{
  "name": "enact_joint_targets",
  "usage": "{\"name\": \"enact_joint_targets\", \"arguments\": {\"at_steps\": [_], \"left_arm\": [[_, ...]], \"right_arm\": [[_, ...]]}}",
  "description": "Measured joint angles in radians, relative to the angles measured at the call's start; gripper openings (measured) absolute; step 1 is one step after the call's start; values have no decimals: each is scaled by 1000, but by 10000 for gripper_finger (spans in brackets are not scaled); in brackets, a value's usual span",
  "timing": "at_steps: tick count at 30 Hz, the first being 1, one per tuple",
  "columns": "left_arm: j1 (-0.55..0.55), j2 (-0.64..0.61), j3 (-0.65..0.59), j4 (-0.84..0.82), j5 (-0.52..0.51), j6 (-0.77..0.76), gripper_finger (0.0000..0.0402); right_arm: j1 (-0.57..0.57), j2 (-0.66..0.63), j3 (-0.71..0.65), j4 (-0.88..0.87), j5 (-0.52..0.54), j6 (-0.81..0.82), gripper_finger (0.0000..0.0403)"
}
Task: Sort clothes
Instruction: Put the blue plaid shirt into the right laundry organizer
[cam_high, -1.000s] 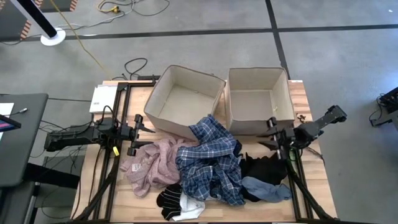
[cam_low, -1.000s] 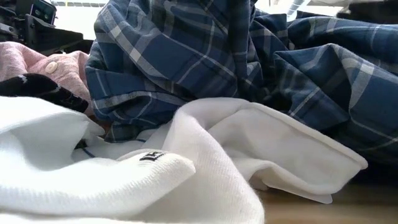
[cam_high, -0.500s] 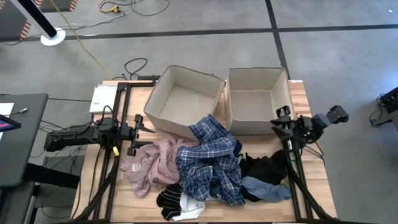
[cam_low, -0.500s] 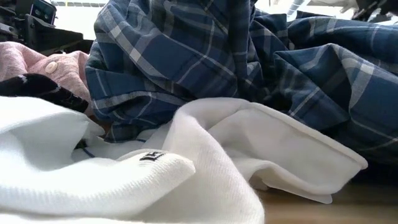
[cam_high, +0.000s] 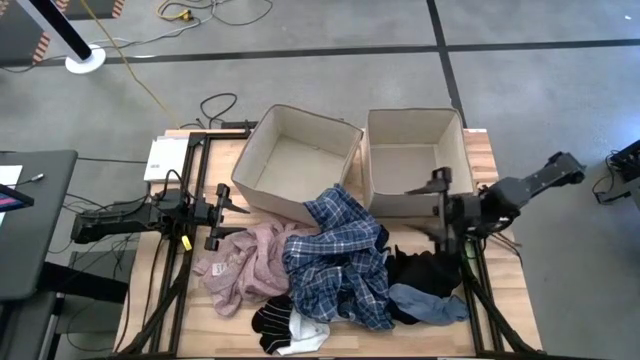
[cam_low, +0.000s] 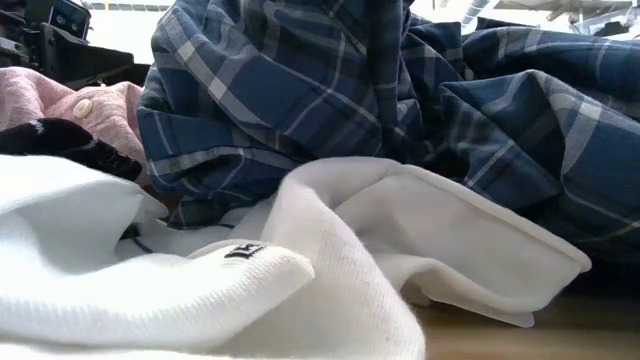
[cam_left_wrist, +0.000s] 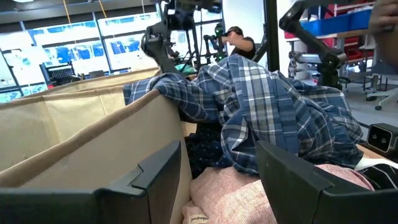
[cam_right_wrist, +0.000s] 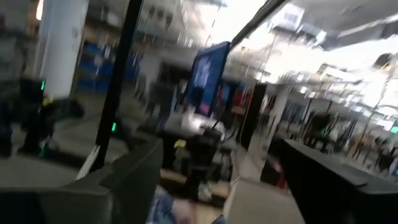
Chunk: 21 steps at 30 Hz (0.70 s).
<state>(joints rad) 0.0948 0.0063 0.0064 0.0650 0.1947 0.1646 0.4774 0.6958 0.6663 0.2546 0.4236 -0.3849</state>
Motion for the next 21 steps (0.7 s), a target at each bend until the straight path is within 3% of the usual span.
{"name": "enact_joint_targets", "arguments": {"at_steps": [6,14,21], "left_arm": [[0,0,0,0,0,0,203],[0,0,0,0,0,0,203],[0,0,0,0,0,0,203]], "right_arm": [[-19,278,203,-197,0,3,394],[-115,533,375,-441,-1,170,399],[-172,701,426,-502,-135,292,399]]}}
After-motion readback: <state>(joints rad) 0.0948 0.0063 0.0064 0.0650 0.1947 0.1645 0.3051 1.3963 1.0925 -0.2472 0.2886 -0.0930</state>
